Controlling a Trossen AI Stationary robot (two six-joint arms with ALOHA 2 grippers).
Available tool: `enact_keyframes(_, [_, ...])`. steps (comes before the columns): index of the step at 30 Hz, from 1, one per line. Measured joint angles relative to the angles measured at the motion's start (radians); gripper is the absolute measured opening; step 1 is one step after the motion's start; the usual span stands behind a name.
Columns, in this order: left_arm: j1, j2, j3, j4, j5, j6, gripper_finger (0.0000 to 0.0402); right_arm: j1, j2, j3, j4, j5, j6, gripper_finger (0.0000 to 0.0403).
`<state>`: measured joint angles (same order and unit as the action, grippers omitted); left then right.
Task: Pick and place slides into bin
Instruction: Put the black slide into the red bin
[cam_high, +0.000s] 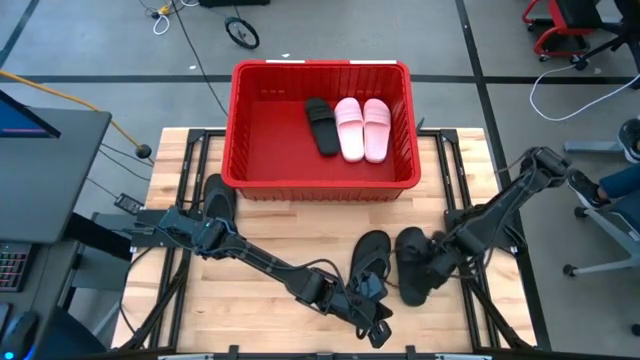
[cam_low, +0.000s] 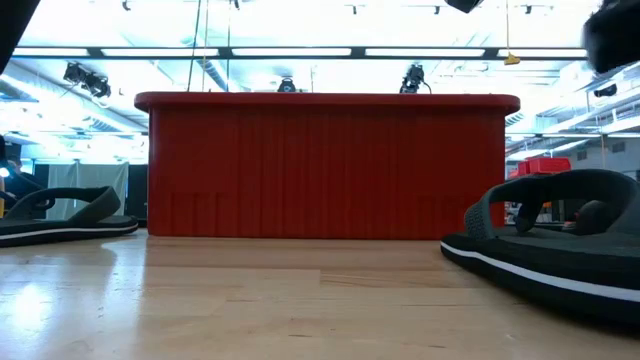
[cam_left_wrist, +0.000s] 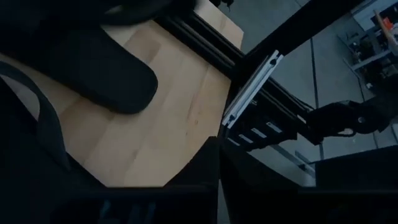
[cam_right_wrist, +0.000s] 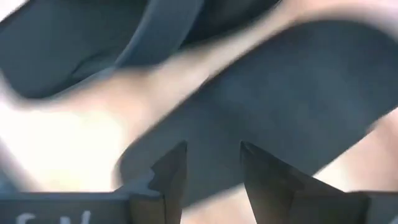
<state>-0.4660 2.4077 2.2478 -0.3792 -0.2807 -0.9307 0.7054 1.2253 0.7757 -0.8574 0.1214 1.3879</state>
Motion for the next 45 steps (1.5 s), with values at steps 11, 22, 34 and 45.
enact_keyframes(11, [-0.023, 0.0, 0.0, 0.001, 0.0, -0.002, 0.0007, 0.236, 0.033, 0.0, 0.074, -0.145, 0.369, 0.0153])
enact_keyframes(22, [-0.03, 0.0, 0.0, 0.002, 0.0, -0.033, 0.0025, 0.204, 0.256, 0.0, 0.264, -0.143, 0.47, 0.0153])
enact_keyframes(34, [-0.069, 0.001, 0.0, 0.006, 0.0, -0.035, 0.0006, -0.053, 0.29, 0.0, 0.506, 0.139, 0.196, 0.0153])
enact_keyframes(45, [-0.125, 0.001, 0.0, 0.004, 0.0, -0.055, 0.0022, -0.086, -0.01, 0.0, 0.489, 0.158, 0.026, 0.0152])
